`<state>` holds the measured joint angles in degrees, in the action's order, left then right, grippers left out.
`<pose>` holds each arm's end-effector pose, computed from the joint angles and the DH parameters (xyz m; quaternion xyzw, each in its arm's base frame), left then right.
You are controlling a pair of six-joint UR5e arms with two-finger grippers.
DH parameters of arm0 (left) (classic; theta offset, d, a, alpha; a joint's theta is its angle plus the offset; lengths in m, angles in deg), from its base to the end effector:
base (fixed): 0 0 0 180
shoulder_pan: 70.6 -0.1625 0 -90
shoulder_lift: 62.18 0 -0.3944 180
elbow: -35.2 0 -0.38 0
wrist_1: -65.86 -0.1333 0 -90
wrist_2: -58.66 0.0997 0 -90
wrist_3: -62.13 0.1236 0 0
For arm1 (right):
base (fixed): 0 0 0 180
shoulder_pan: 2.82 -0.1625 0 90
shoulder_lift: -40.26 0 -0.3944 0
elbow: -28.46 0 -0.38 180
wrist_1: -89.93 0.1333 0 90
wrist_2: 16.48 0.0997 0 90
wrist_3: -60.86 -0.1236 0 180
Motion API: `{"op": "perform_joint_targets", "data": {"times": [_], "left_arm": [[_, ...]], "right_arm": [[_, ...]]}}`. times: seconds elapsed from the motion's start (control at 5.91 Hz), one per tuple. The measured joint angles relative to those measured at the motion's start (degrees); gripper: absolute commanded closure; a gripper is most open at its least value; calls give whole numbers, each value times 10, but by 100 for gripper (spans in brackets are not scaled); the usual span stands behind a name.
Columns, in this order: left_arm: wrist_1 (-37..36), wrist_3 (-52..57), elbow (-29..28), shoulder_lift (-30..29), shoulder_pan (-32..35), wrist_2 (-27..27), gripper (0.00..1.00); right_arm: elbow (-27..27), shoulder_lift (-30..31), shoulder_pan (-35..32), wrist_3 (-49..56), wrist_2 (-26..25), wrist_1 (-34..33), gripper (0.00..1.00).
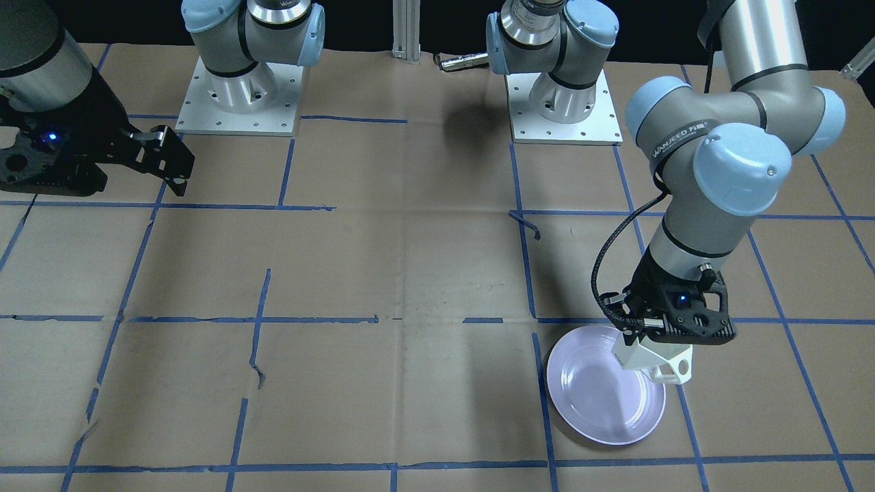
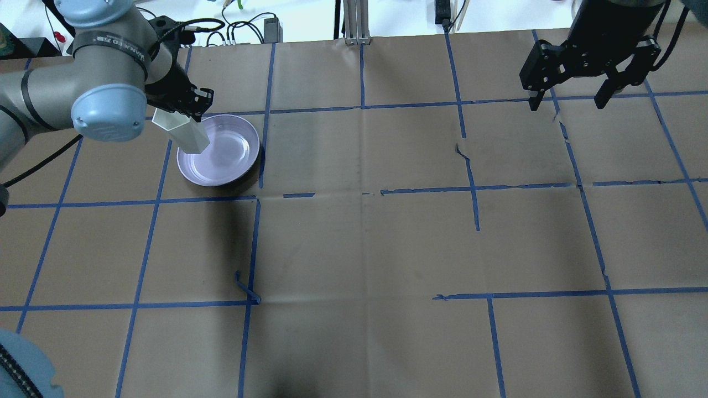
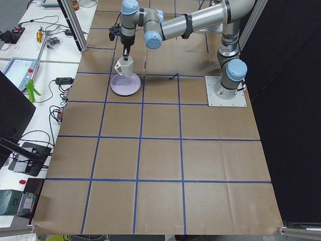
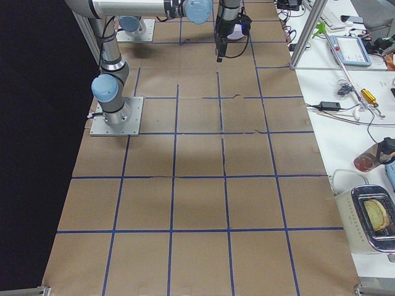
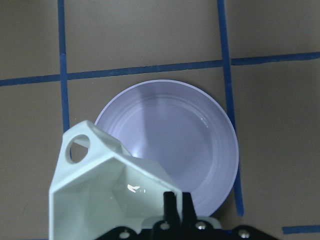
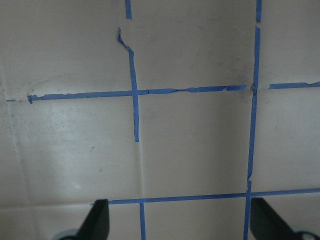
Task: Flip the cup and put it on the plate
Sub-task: 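Carry the cup over the lavender plate and lower it onto it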
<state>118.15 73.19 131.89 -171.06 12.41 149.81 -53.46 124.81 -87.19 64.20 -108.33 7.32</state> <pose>-0.0576 -0.6054 0.2718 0.0342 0.9938 -0.1029 0.0264 0.0790 -0.5164 0.4412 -0.0193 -0.9988 -0.0427 0.0128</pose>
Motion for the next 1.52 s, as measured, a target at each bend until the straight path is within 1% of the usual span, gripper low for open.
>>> {"op": "perform_joint_targets", "data": {"times": [0.17,0.34,0.51,0.68,0.85,1.02,1.18,1.35,1.52], "left_arm": [[-51,-4,10,-32,4,0,100],[-80,-7,14,-57,10,1,100],[-88,-7,14,-62,15,3,99],[-76,-7,14,-52,18,5,65],[-56,-6,14,-42,18,5,20],[-44,-6,14,-43,18,5,2],[-37,-7,14,-47,19,5,1],[-15,-7,8,-41,18,5,1],[31,-7,-4,-21,16,5,1]], "right_arm": [[0,0,0,0,0,0,0],[0,0,0,0,0,0,0],[0,0,0,0,0,0,0],[0,0,0,0,0,0,0],[0,0,0,0,0,0,0],[0,0,0,0,0,0,0],[0,0,0,0,0,0,0],[0,0,0,0,0,0,0],[0,0,0,0,0,0,0]]}}
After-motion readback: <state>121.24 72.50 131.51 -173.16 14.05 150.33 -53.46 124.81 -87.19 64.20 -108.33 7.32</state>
